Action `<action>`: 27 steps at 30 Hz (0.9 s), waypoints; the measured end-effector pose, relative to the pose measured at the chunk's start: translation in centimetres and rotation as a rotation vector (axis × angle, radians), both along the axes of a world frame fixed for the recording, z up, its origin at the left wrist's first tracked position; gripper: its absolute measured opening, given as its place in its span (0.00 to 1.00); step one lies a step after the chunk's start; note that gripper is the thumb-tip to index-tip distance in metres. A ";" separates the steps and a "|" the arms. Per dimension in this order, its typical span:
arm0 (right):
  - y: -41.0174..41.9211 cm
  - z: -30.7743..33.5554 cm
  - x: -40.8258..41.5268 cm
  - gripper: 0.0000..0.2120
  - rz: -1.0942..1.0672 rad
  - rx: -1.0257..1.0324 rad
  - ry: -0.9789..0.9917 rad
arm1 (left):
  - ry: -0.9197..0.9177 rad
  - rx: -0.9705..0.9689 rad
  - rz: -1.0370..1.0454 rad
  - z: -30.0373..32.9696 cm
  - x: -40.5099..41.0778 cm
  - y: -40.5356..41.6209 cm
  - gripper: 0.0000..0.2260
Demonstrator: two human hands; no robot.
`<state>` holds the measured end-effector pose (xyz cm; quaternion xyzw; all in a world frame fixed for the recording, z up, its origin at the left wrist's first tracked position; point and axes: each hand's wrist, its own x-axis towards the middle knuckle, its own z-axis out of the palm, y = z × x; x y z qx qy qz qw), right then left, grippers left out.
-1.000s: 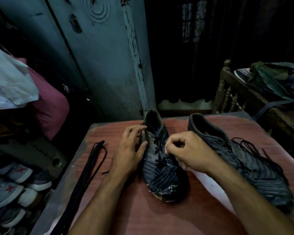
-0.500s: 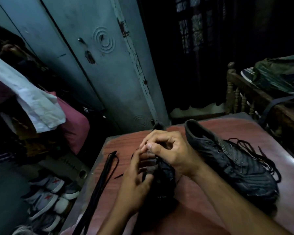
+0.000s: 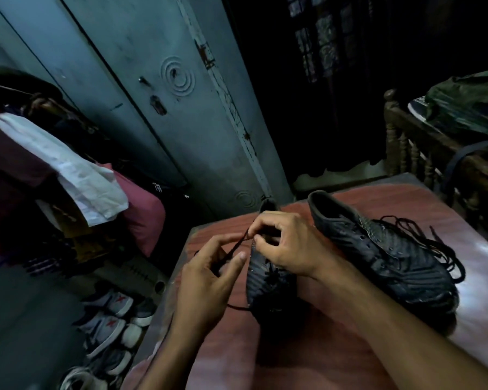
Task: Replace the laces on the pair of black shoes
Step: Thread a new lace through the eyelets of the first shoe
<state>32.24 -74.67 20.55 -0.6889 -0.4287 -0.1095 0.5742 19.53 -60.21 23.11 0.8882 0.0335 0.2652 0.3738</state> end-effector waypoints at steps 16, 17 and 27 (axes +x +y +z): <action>-1.0 0.3 2.5 0.14 0.150 0.512 0.798 | 0.083 0.498 0.009 -3.1 0.8 5.5 0.12; -1.3 0.5 2.5 0.14 0.205 0.553 0.838 | 0.096 0.524 0.039 -3.8 1.0 5.9 0.12; -2.1 0.5 2.5 0.07 0.404 0.595 0.989 | 0.101 0.143 0.282 -6.9 4.4 7.2 0.07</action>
